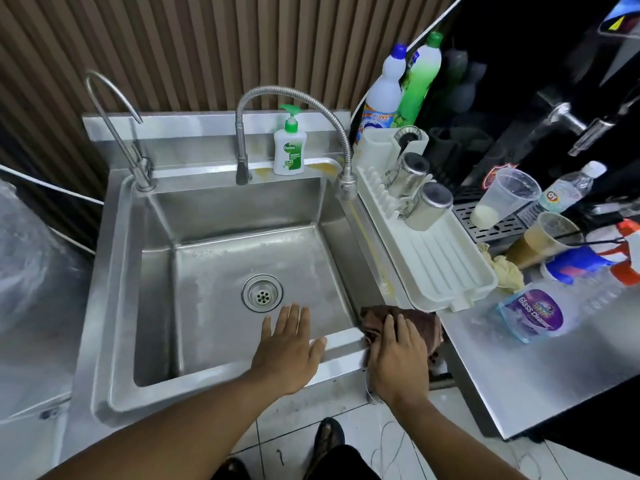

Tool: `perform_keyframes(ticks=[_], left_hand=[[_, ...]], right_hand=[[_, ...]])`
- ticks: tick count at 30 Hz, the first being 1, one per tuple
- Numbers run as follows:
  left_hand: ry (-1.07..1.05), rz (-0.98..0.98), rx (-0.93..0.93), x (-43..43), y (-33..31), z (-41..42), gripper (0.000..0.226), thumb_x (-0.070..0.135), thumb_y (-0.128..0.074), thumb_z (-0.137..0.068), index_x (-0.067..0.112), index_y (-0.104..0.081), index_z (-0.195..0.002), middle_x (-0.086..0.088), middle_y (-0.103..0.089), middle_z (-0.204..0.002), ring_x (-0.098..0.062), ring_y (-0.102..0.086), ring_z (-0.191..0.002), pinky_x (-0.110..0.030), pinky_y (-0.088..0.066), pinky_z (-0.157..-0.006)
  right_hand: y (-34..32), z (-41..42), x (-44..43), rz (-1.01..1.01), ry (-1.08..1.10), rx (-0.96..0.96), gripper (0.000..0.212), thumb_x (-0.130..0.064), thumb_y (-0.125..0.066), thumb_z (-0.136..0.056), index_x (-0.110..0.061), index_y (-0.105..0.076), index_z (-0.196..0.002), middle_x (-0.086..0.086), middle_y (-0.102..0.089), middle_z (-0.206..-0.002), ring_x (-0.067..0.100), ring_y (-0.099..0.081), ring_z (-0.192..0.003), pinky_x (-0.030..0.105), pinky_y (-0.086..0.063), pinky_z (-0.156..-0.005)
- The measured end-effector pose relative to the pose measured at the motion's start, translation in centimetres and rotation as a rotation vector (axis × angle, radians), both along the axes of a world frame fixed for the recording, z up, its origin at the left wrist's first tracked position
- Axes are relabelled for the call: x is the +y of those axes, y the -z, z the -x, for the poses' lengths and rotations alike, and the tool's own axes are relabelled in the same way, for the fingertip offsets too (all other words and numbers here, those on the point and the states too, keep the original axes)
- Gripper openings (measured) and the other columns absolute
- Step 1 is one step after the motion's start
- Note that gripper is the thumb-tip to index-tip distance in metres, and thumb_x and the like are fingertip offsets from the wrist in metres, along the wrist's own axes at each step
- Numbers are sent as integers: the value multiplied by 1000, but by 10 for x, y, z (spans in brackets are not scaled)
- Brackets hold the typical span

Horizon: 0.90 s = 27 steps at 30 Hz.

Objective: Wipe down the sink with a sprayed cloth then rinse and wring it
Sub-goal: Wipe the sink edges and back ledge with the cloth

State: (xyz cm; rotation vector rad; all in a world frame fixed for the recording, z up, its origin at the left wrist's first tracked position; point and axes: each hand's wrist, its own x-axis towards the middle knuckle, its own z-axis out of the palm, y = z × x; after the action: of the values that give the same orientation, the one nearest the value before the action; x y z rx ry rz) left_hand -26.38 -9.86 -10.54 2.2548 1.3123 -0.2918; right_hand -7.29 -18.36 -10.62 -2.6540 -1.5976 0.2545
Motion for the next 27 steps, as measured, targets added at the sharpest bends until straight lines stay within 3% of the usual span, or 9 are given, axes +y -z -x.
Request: perform_keyframes(ticks=[3,9,12,16,20,21,23,25,27], left_hand=[[17,-41,1,14,-8,-15,70,53,-14,-105,15,10,-160,-5,16,-168,-22,19,-153,-52,6,-124],[-156,-143,-137,60,-37,-59,74,53,-28,-104,19,5,-160,-3,6,-169,-24,8,-155,-55,-2,-123],[-395,-135,-387,86,-59,-78,83,53,-45,-99,20,-1,-161,-5,-8,-169,-26,-7,-155,-52,-16,-122],[-594,-6,-694,130,-103,-97,92,52,-60,-94,20,-4,-161,-3,-20,-166,-24,-25,-150,-37,-28,-116],[-567,36,-788,179,-141,-120,82,43,-67,-92,19,-24,-157,-2,-41,-154,-24,-41,-140,-30,-37,-102],[-542,59,-783,190,-144,-124,68,40,-67,-93,18,-38,-150,-1,-52,-139,-26,-49,-132,-29,-41,-96],[-518,130,-780,210,-141,-132,33,41,-65,-92,19,-59,-116,3,-62,-106,-29,-63,-110,-33,-51,-92],[-512,181,-792,223,-133,-135,23,41,-60,-92,18,-61,-96,-2,-67,-95,-30,-68,-98,-40,-56,-89],[-478,149,-784,224,-126,-131,23,36,-53,-98,15,-60,-98,-4,-67,-95,-27,-65,-92,-33,-52,-78]], right_hand=[[5,-4,11,42,-76,60,75,-42,-15,-93,5,-44,-145,28,-40,-151,43,-37,-141,51,-31,-116],[1,-28,41,52,-233,109,87,-46,5,-84,0,-14,-157,22,-8,-164,34,-8,-152,38,-4,-124],[1,-31,54,26,-243,132,82,-44,1,-88,-2,-11,-157,21,-6,-164,34,-9,-152,37,-4,-123],[-4,-35,76,40,-207,187,60,-33,-20,-106,-10,-1,-159,11,-1,-167,24,-6,-153,28,1,-121],[-13,-37,73,52,-169,210,60,-36,-18,-105,-15,-2,-159,3,-4,-168,18,-8,-153,24,3,-118],[-15,-36,66,68,-166,211,63,-40,-12,-102,-15,-3,-159,3,-4,-167,17,-8,-153,24,4,-118],[-15,-33,49,73,-156,155,76,-46,1,-92,-13,-10,-159,5,-9,-166,20,-12,-153,22,8,-116],[-12,-30,37,80,-152,82,75,-45,-5,-94,-8,-27,-156,9,-23,-162,25,-27,-149,22,3,-116],[-8,-27,36,95,-108,78,70,-41,-13,-96,-6,-35,-153,12,-33,-158,26,-34,-146,24,-2,-116]])
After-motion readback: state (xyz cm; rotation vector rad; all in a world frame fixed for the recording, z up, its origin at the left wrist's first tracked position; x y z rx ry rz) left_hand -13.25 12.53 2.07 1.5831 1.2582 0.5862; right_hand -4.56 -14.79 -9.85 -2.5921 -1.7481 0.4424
